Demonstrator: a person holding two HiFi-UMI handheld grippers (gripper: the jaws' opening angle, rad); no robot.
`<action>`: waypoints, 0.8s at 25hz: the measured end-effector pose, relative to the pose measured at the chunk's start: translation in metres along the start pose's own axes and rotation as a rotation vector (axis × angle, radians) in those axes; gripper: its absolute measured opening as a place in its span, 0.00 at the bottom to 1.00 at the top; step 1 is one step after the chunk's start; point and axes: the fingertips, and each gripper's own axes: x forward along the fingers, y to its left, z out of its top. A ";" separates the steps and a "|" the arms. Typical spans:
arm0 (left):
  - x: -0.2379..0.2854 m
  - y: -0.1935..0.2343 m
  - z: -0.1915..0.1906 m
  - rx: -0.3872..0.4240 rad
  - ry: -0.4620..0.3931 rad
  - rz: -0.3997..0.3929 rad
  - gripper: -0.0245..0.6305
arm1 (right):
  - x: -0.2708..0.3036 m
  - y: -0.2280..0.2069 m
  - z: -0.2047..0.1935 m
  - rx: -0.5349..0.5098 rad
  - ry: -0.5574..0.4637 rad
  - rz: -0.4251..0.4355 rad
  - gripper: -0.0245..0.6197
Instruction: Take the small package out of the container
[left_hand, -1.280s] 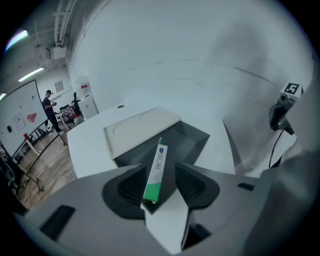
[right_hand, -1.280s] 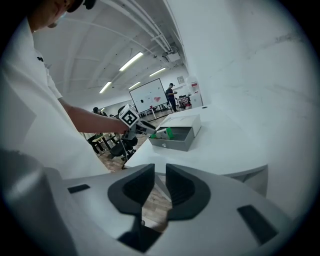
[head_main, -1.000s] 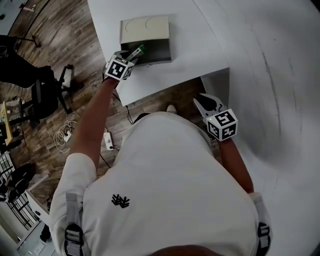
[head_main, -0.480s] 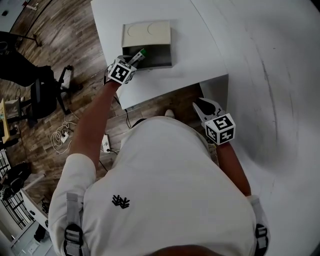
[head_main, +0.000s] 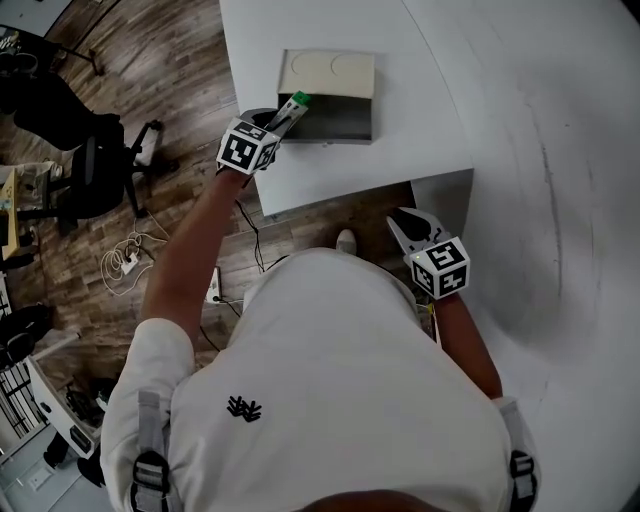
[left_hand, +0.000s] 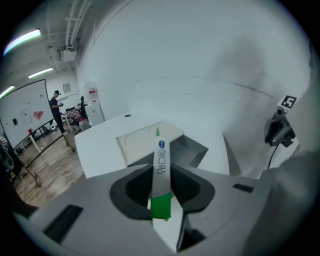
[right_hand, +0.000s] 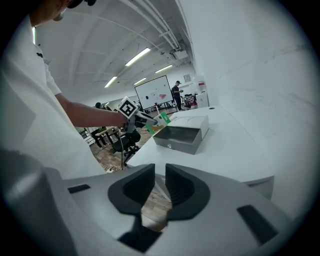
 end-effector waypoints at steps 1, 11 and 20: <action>-0.009 0.001 0.002 -0.019 -0.022 0.002 0.19 | 0.002 0.006 0.001 -0.006 0.001 0.005 0.14; -0.105 0.001 -0.020 -0.150 -0.160 0.002 0.19 | 0.027 0.071 0.006 -0.058 0.017 0.064 0.13; -0.189 -0.010 -0.069 -0.196 -0.212 -0.007 0.19 | 0.049 0.131 0.005 -0.100 0.018 0.079 0.11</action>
